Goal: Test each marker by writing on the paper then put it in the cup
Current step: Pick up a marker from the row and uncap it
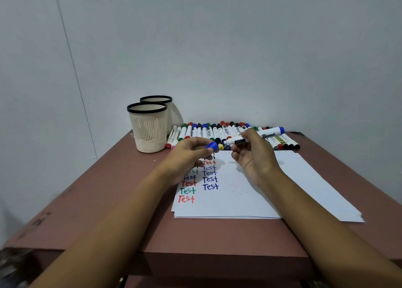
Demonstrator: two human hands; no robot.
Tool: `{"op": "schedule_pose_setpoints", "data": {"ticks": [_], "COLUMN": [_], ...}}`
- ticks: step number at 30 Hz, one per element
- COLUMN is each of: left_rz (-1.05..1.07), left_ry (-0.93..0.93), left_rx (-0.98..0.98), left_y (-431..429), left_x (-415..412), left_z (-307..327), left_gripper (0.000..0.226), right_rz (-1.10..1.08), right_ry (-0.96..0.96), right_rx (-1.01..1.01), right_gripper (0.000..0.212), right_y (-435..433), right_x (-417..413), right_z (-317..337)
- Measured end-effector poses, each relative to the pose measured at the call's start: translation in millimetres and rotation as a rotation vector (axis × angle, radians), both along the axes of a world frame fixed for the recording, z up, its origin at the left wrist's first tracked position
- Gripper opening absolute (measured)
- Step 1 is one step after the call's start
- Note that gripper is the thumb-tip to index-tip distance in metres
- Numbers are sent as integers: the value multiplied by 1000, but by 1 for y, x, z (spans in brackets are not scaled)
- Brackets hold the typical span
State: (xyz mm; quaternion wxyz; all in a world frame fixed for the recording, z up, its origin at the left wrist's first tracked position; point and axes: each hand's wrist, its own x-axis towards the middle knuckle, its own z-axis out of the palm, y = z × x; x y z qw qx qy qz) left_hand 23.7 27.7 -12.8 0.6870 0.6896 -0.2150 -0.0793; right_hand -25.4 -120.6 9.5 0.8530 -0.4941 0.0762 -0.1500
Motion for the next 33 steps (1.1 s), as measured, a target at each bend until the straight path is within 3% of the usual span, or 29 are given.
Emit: {"op": "schedule_pose_setpoints", "data": {"ticks": [11, 15, 23, 33], "left_rz": [-23, -29, -66, 133], "left_ry": [-22, -11, -4, -285], "left_rx": [-39, -38, -41, 67], "left_y": [0, 1, -1, -10], "left_x": [-5, -4, -5, -13], "left_z": [1, 1, -4, -6], "left_gripper": [17, 11, 11, 17], "right_rz": [130, 153, 257, 206], "right_ry": [7, 17, 2, 28], "right_rx": [-191, -232, -213, -181], "right_gripper": [17, 24, 22, 25], "right_y": [0, -2, -7, -3], "right_x": [3, 4, 6, 8], "right_z": [-9, -11, -16, -19]}}
